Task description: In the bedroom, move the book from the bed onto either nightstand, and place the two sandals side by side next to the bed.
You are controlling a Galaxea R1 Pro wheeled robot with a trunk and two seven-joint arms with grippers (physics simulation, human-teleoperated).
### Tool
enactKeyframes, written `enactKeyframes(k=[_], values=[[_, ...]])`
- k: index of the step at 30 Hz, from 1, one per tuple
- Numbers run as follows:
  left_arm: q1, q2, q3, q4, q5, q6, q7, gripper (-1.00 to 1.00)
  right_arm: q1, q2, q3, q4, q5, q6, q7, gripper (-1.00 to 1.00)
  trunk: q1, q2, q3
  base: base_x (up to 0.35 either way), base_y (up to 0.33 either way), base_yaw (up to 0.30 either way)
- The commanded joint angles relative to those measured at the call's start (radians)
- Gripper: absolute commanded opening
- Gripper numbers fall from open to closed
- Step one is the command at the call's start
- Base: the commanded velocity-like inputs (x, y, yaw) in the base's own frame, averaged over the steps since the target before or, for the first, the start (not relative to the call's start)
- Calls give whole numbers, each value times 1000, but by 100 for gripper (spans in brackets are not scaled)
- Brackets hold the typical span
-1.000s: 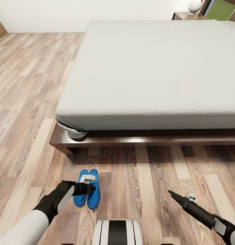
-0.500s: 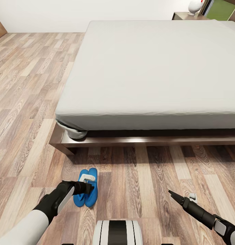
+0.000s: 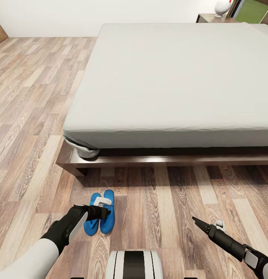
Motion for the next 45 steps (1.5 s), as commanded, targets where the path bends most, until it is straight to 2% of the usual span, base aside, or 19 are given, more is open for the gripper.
enactKeyframes(k=[1, 6, 18, 45], values=[[-1, 1, -4, -1, 8, 5, 2, -100, -2, 0, 9, 3, -10, 11, 5, 100, 0, 0, -1, 0, 0, 0], [0, 1, -4, -1, 8, 6, 2, -100, -1, 0, 9, 3, -10, 11, 5, 100, 0, 0, -1, 0, 0, 0], [0, 11, -4, -1, 6, 4, 3, -100, -1, 0, 9, 3, -10, 11, 5, 100, 5, -3, -47, 0, 0, 0], [-1, 5, -2, -27, 6, 4, 4, -100, -1, 0, 8, 3, -10, 11, 5, 100, 5, -3, -47, 0, 0, 0]])
